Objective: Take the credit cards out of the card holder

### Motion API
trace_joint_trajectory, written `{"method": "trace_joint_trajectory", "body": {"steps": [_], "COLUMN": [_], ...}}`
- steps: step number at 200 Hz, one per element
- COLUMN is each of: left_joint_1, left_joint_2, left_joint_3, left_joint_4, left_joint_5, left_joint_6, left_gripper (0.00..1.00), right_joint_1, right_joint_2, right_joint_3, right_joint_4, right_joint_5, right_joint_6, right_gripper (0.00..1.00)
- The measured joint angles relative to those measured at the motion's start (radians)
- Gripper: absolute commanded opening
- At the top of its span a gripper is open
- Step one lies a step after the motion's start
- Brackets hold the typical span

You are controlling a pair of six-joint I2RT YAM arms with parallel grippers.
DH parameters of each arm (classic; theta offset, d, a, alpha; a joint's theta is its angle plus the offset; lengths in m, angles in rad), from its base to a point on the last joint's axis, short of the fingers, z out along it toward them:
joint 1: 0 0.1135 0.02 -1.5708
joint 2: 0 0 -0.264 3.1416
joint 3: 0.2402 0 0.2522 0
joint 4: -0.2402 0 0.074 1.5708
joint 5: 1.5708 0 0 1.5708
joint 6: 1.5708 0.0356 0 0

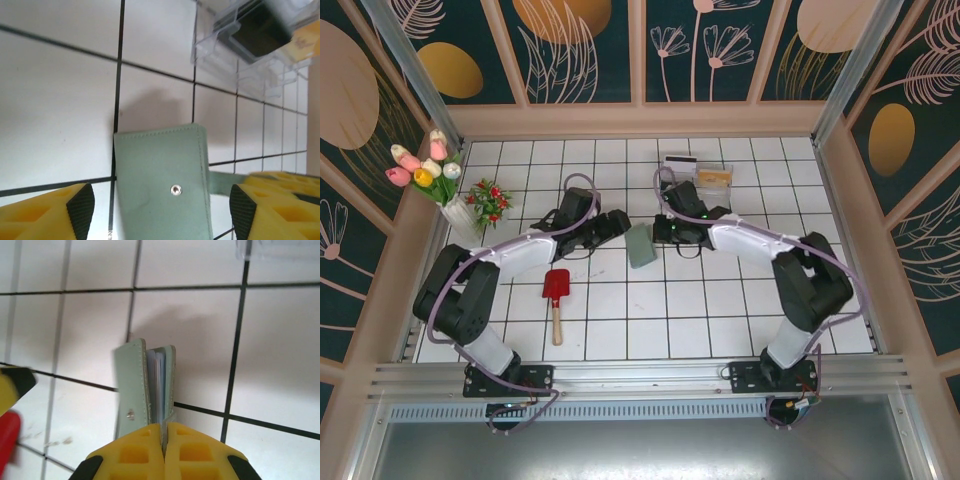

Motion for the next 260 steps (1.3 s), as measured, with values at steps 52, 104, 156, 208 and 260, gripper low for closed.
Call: {"method": "trace_joint_trajectory", "body": {"steps": [52,104,156,208,260], "left_joint_1": [0.013,0.036,0.036,0.015,-0.015], "left_joint_2": [-0.037,-0.058,-0.04,0.037,0.101], "left_joint_3": [0.0,-0.036,-0.045,-0.045,-0.035], "left_joint_4": [-0.003,0.004,0.061,0.126,0.182], "left_joint_5": [-0.067,-0.051,0.066,0.183,0.263], "left_joint_6": [-0.026,-0.045,-0.029,-0.026,-0.032], "left_gripper": [0.9,0.94,0.87,0.84,0.84], "right_joint_1": [-0.004,-0.012,-0.073,-0.148,-0.166], "right_joint_2": [-0.063,-0.048,-0.043,-0.049,-0.056], "right_joint_3": [0.002,0.014,-0.006,-0.135,-0.21], "right_joint_4": [-0.007,-0.013,-0.029,-0.058,-0.08], "right_joint_5": [-0.092,-0.1,-0.039,0.013,0.032], "right_joint_6": [-0.038,-0.034,0.005,0.044,0.084], "right_gripper": [0.02,0.01,0.01,0.01,0.02]}}
